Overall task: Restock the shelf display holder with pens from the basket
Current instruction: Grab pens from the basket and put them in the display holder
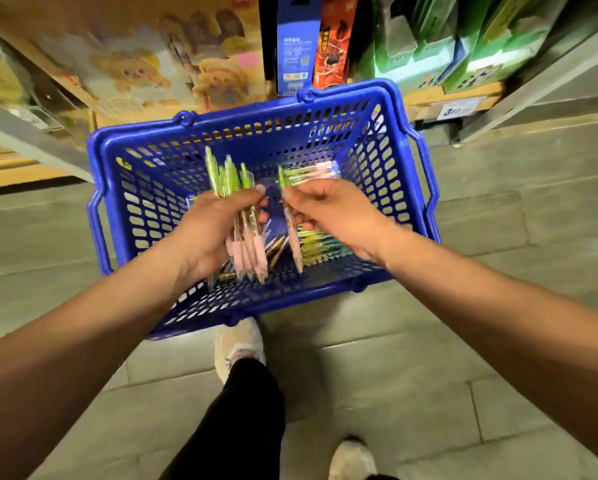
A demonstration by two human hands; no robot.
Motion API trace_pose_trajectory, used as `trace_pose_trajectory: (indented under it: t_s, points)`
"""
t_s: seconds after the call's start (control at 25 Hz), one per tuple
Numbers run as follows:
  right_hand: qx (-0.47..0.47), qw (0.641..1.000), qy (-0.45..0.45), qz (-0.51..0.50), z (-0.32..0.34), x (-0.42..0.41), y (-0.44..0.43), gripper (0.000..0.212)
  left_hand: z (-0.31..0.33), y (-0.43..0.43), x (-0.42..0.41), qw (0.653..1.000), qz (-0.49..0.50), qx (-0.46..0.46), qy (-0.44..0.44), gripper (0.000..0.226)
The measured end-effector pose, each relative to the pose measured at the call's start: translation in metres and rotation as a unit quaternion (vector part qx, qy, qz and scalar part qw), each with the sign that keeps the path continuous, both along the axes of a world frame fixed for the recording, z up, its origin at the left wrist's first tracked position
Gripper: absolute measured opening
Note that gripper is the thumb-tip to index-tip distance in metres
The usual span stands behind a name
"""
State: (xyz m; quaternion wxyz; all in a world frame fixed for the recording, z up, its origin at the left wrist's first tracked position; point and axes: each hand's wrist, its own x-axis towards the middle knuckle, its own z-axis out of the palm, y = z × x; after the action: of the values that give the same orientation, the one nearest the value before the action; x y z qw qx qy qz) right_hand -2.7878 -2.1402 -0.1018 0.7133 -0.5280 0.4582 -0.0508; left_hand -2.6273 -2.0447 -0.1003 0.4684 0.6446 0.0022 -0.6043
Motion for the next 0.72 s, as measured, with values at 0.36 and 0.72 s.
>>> trace_pose_trajectory:
  t_s: [0.36,0.72]
  points:
    - [-0.014,0.998,-0.022,-0.051,0.230,-0.036,0.026,0.007,0.223,0.022,-0.050,0.999,-0.018,-0.030,0.027,0.007]
    - [-0.034,0.993,-0.062,-0.093,0.530,-0.114,0.076,0.010,0.515,0.067,-0.104,0.995,-0.002,-0.099,0.023,0.028]
